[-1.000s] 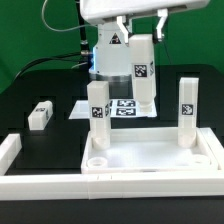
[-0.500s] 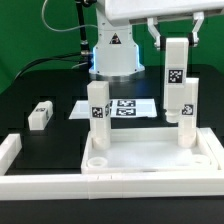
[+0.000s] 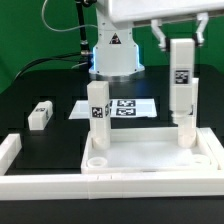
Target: Assemble desk
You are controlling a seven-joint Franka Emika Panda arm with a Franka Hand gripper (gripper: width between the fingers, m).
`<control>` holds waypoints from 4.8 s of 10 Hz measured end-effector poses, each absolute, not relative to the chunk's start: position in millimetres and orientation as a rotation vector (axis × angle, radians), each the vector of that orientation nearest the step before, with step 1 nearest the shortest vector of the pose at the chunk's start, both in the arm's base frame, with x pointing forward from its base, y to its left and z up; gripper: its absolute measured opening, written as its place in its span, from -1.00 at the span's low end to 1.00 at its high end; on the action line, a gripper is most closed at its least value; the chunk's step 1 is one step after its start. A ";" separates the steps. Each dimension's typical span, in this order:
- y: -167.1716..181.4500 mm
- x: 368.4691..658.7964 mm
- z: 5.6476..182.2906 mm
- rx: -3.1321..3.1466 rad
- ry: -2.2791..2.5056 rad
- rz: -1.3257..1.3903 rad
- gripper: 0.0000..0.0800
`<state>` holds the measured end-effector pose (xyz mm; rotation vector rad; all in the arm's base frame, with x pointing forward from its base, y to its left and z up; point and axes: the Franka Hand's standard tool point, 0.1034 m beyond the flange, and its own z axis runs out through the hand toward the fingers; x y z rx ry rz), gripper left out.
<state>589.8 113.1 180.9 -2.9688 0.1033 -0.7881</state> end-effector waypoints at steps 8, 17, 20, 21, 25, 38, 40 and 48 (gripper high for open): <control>103.1 612.0 157.0 -2.985 0.165 -0.771 -0.26; 112.7 613.5 140.4 -2.992 0.161 -0.750 -0.26; 115.4 611.6 132.7 -2.997 0.149 -0.744 -0.26; 115.5 610.5 129.3 -3.001 0.148 -0.737 -0.26; 117.5 611.4 122.8 -2.996 0.138 -0.763 -0.27; 116.8 611.6 122.2 -2.996 0.136 -0.767 0.62; 112.9 613.3 128.7 -3.013 0.119 -0.735 0.62; 94.7 638.0 134.7 -3.121 0.217 -0.194 0.62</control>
Offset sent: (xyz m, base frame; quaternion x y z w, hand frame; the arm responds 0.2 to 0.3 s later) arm 0.0193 0.0046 -0.0152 -0.0159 -0.0087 0.0182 0.9997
